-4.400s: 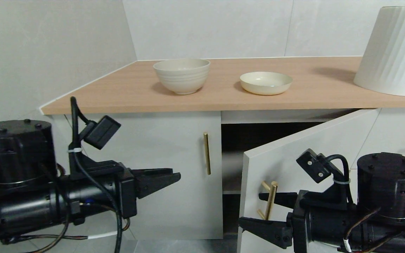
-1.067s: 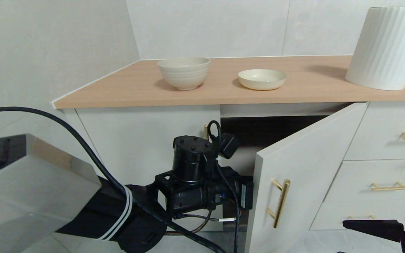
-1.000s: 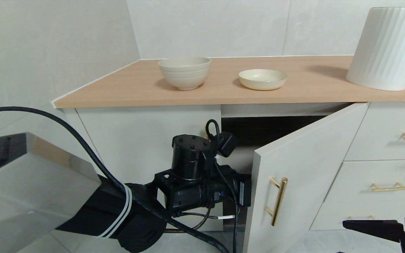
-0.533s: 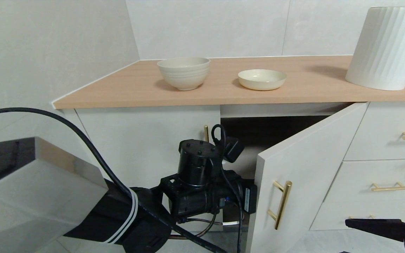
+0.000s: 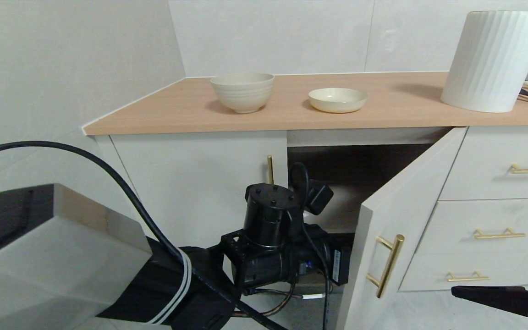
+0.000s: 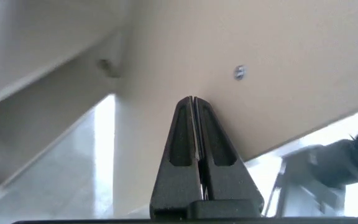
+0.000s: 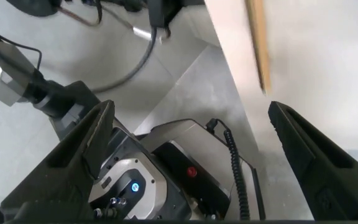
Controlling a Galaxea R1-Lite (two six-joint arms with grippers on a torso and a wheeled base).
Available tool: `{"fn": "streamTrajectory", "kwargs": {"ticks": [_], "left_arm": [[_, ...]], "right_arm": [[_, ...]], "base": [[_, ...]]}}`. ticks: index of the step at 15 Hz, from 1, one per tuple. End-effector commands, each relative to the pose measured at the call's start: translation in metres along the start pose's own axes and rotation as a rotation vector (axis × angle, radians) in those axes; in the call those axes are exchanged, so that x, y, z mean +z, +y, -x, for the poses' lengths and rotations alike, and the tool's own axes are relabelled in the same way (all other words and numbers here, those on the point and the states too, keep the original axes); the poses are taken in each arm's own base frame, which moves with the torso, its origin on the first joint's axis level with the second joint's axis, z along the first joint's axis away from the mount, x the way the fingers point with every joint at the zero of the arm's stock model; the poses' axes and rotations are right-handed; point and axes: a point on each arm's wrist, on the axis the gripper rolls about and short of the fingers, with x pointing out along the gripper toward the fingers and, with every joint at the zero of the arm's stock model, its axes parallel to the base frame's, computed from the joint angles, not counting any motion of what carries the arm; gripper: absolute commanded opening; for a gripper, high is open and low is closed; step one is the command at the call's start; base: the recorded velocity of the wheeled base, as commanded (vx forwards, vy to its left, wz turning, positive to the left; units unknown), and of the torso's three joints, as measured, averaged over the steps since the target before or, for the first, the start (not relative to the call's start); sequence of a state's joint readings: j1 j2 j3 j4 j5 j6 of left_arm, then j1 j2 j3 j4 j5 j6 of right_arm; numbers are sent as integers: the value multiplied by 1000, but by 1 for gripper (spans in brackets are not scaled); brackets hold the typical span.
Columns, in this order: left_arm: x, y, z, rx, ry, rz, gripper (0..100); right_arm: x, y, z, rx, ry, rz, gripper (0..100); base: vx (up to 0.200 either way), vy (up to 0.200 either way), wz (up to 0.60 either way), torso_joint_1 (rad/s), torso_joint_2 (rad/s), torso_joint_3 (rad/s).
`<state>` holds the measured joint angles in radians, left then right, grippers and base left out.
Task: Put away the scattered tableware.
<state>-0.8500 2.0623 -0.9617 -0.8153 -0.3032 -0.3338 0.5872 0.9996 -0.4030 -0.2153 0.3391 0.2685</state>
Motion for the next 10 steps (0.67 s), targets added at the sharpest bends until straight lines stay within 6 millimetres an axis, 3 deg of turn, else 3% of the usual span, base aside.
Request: {"fn": "streamTrajectory", "kwargs": {"ticks": [1, 8, 10], "left_arm": [[-4, 1, -5, 3, 9, 2, 0], [-6, -3, -7, 26, 4, -2, 0], [-5, -3, -8, 26, 2, -2, 0]], "right_arm": [[1, 2, 4, 6, -20, 8, 100], [4, 8, 18, 25, -89, 33, 100], [4, 8, 18, 25, -89, 33, 100]], "base": [[0, 0, 0, 0, 0, 0], [0, 0, 0, 0, 0, 0], [-100, 0, 0, 1, 1, 1]]}}
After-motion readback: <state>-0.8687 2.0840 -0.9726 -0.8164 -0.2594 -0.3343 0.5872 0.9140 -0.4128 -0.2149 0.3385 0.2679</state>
